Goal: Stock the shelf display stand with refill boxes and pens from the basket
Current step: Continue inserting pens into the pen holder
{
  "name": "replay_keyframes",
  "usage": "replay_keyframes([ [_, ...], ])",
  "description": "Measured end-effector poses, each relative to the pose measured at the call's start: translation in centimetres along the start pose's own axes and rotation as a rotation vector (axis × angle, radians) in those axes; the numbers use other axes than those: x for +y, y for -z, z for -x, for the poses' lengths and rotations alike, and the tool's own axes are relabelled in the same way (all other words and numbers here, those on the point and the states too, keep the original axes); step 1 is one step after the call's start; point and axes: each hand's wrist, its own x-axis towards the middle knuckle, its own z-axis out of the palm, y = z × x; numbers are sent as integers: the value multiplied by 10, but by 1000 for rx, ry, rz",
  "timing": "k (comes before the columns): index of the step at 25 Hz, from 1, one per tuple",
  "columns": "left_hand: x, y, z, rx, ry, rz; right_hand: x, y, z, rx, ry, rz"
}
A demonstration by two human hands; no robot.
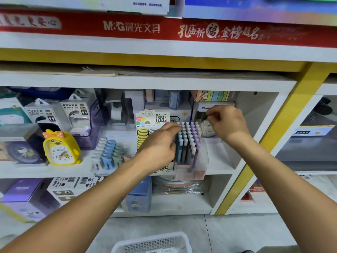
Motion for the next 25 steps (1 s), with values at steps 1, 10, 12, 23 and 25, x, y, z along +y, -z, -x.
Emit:
replay_keyframes([
  [1, 0, -2, -3, -22, -12, -17, 3, -2, -5, -20, 41, 52],
  [10, 1, -13, -20, -142, 27, -97, 8, -28, -19, -168, 303, 182],
  [12, 1, -14, -21, -132, 31, -95, 10, -31, -21, -172, 300, 205],
  [23, 2, -19, -24, -140, 46, -104, -2, -13, -28, 67, 231, 36],
  [25, 1, -19, -24, -137, 40, -72, 0, -4, -27, 69, 194, -15],
])
